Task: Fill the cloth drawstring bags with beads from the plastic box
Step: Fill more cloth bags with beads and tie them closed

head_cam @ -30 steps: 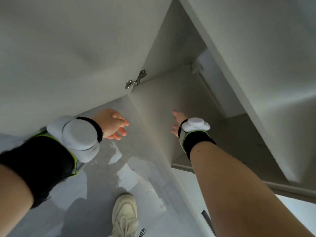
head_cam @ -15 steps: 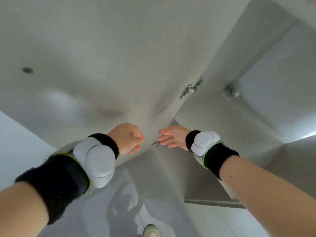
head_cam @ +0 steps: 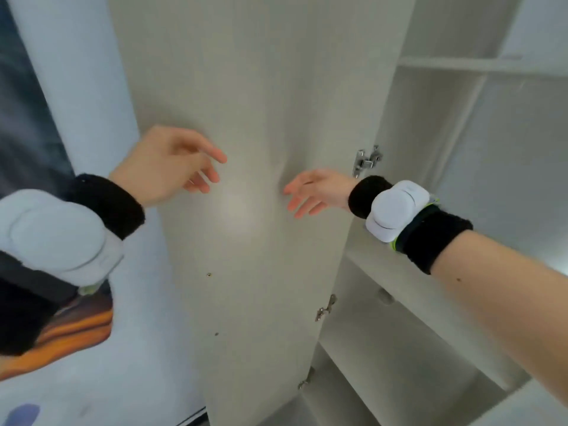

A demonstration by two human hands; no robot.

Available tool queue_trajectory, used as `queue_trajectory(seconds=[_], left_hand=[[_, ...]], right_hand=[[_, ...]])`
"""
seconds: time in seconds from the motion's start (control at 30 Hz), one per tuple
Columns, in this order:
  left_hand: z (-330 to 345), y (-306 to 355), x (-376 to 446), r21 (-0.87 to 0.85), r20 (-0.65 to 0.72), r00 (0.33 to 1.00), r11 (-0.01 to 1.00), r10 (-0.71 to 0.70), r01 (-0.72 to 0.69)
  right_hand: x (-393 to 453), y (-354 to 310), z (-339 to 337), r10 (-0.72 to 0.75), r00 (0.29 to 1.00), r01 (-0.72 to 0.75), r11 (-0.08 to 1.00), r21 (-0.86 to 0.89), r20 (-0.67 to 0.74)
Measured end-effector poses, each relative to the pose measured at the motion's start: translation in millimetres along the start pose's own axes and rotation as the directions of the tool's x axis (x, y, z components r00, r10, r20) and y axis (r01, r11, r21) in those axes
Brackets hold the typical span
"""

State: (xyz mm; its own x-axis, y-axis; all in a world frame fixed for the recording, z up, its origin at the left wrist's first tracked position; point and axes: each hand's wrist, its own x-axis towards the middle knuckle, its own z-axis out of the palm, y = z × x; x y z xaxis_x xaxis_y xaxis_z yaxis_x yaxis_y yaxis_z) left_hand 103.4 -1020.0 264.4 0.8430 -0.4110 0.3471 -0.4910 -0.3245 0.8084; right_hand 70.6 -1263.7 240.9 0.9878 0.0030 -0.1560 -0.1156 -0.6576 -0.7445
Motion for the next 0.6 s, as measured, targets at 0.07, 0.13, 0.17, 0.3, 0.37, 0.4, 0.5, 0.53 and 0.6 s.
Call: queue_trajectory(seconds=[0.07, 0.13, 0.17, 0.3, 0.37, 0.4, 0.5, 0.53, 0.6], left_hand=[[-28.8, 28.0, 1.0, -0.093, -0.256, 0.965, 0.992, 0.061, -0.087], [-54.8, 45.5, 4.0, -0.178, -0.55, 0.834, 0.97, 0.041, -0.165], [-64.7, 48.2, 6.9, -0.226, -0.631, 0.776, 0.956, 0.003, -0.187], [-72.9, 48.2, 13.4, -0.407, -0.419, 0.896, 0.912, -0.148, -0.04], [-65.6, 45.5, 6.0, -0.444, -0.338, 0.927, 0.896, -0.161, -0.006], [-71.8, 49.1, -1.0, -0.461, -0.362, 0.918, 0.887, -0.164, -0.024], [-68.8, 47.1, -5.3, -0.54, -0.308, 0.929, 0.842, -0.204, 0.005], [-71.1, 49.5, -9.3, -0.543, -0.292, 0.933, 0.84, -0.21, 0.02], [-66.7, 58.5, -13.9, -0.528, -0.233, 0.951, 0.848, -0.205, 0.053]], right_hand=[[-14.2, -38.9, -15.4, -0.089, 0.994, 0.088, 0.996, -0.021, -0.06], [-24.8, -70.7, -25.8, -0.183, 0.974, 0.181, 0.983, -0.027, -0.136], [-28.7, -82.5, -27.8, -0.229, 0.956, 0.229, 0.973, -0.019, -0.181], [-32.4, -116.9, -26.1, -0.45, 0.817, 0.46, 0.886, -0.063, -0.36], [-36.1, -127.9, -23.3, -0.54, 0.736, 0.543, 0.831, -0.12, -0.408], [-40.0, -139.6, -20.4, -0.591, 0.695, 0.585, 0.796, -0.155, -0.41], [-44.7, -143.0, -14.2, -0.716, 0.557, 0.641, 0.693, -0.331, -0.421], [-47.5, -147.5, -10.7, -0.769, 0.487, 0.667, 0.634, -0.392, -0.415], [-55.6, -152.4, -9.0, -0.857, 0.324, 0.683, 0.505, -0.527, -0.401]])
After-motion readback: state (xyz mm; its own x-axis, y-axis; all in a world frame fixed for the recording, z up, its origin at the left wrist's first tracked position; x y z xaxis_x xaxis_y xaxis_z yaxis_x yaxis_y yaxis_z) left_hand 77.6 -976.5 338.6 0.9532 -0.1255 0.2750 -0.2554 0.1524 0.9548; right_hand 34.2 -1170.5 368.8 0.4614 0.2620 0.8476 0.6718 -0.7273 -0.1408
